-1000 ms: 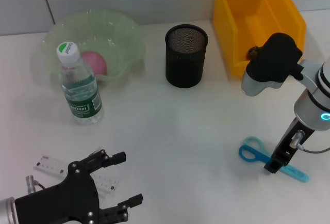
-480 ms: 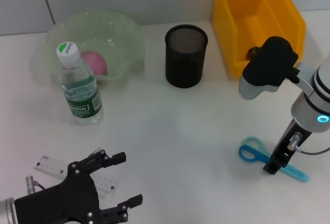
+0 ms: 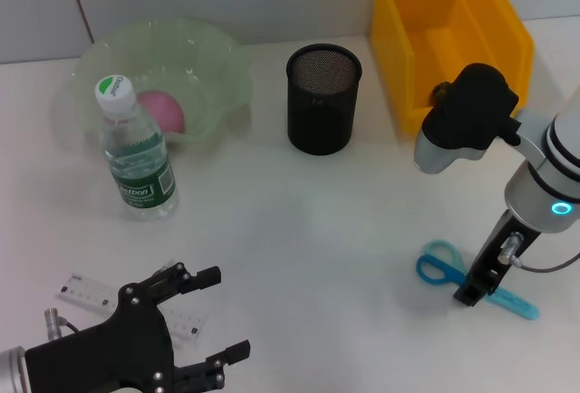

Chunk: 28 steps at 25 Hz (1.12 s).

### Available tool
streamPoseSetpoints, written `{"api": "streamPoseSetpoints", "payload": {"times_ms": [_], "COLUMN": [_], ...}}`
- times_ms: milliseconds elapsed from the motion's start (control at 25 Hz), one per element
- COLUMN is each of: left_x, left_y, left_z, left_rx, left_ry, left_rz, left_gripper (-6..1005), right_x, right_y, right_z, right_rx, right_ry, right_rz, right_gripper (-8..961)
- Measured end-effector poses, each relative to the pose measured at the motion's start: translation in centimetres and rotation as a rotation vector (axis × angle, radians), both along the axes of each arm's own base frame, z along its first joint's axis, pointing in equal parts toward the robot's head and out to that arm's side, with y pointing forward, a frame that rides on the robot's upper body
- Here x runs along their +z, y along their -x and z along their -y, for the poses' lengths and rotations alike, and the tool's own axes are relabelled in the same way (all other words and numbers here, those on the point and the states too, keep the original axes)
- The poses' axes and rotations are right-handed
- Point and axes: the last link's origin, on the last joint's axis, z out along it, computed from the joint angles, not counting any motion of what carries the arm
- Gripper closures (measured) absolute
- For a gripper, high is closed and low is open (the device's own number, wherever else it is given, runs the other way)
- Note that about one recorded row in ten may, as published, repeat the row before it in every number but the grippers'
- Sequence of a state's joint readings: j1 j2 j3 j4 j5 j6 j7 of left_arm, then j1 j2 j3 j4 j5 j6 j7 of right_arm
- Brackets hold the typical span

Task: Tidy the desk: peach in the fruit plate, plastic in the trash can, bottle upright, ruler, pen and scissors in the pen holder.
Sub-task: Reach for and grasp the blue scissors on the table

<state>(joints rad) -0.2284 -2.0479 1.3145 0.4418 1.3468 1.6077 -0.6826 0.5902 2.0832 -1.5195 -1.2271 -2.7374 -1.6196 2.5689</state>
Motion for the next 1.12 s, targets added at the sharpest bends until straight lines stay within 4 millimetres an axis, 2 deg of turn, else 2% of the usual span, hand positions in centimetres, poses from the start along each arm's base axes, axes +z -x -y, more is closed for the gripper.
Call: {"api": "streamPoseSetpoints", "payload": {"times_ms": [280, 720, 920, 1120], "left_x": [0.0, 0.0, 0.0, 0.0], "left_y": [0.1, -0.2, -0.2, -0.2], "left_z": [0.1, -0.1, -0.1, -0.1], "left_rx": [0.004, -0.004, -0.003, 0.0], "left_ry": [-0.001, 0.006, 0.008, 0.007], "left_rz": [0.001, 0.002, 0.002, 0.003], "left_gripper": [184, 184, 184, 184], "right_x": [0.5, 1.0, 1.2, 0.9], "right_y": [1.3, 1.0, 1.3, 1.5], "right_z": [0.3, 0.0, 0.1, 0.2], "right_rx": [0.007, 0.02, 0.032, 0.048], "right_ry": [-0.011, -0.027, -0.028, -0.009], "right_rz": [-0.035, 0.017, 0.015, 0.027], "right_gripper": [459, 639, 831, 822]}}
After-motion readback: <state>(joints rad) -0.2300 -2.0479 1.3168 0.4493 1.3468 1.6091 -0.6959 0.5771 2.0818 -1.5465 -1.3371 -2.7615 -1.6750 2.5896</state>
